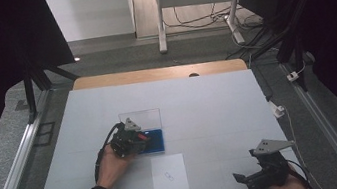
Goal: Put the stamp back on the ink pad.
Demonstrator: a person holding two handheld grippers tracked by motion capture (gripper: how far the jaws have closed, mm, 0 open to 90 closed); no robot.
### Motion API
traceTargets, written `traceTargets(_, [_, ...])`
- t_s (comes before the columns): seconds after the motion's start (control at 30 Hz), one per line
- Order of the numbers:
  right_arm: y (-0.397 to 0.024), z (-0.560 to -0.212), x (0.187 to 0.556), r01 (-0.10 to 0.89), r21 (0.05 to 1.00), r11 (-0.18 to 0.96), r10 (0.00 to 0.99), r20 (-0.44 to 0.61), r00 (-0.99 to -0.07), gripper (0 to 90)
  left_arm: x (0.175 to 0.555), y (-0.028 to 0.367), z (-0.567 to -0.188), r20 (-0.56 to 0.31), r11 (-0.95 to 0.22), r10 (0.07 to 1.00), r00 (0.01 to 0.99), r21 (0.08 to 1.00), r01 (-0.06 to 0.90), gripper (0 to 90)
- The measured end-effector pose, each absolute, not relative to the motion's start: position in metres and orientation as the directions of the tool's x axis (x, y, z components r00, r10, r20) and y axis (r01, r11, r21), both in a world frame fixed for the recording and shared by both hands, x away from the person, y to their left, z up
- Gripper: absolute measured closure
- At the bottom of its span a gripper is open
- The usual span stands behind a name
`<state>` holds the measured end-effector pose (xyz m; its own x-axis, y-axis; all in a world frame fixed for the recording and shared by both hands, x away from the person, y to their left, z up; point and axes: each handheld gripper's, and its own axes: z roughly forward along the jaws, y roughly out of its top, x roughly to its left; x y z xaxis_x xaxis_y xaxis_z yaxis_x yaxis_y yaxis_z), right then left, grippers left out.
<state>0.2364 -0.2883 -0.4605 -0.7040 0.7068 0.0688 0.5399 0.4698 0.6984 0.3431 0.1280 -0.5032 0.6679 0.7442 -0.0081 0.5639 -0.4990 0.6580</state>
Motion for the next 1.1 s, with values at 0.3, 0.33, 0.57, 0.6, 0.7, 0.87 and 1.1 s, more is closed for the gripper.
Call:
traceTargets(0.3, [-0.288,-0.460,0.236,0.538,0.701,0.468,0.708,0.067,-0.703,0.0,0.338,0.130,-0.494,-0.008,-0.482,0.747,0.665,0.683,0.549,35.8])
traceTargets(0.33, [-0.288,-0.460,0.236,0.538,0.701,0.468,0.708,0.067,-0.703,0.0,0.337,0.131,-0.493,-0.018,-0.476,0.745,0.667,0.686,0.550,33.7])
traceTargets(0.57, [-0.288,-0.460,0.236,0.537,0.702,0.468,0.706,0.068,-0.705,0.0,0.334,0.136,-0.485,-0.064,-0.467,0.743,0.666,0.663,0.585,19.8])
traceTargets(0.6, [-0.288,-0.460,0.236,0.536,0.702,0.468,0.706,0.068,-0.705,0.0,0.333,0.137,-0.484,-0.069,-0.464,0.743,0.666,0.665,0.586,17.5])
traceTargets(0.7, [-0.288,-0.460,0.236,0.536,0.703,0.468,0.706,0.068,-0.705,0.0,0.331,0.141,-0.480,-0.089,-0.449,0.744,0.662,0.668,0.594,12.7])
traceTargets(0.87, [-0.288,-0.460,0.236,0.534,0.702,0.472,0.704,0.065,-0.707,0.0,0.327,0.149,-0.474,-0.133,-0.420,0.735,0.665,0.681,0.600,9.4])
traceTargets(1.1, [-0.288,-0.460,0.236,0.533,0.702,0.471,0.704,0.065,-0.707,0.0,0.322,0.160,-0.469,-0.174,-0.391,0.713,0.679,0.705,0.591,1.5])
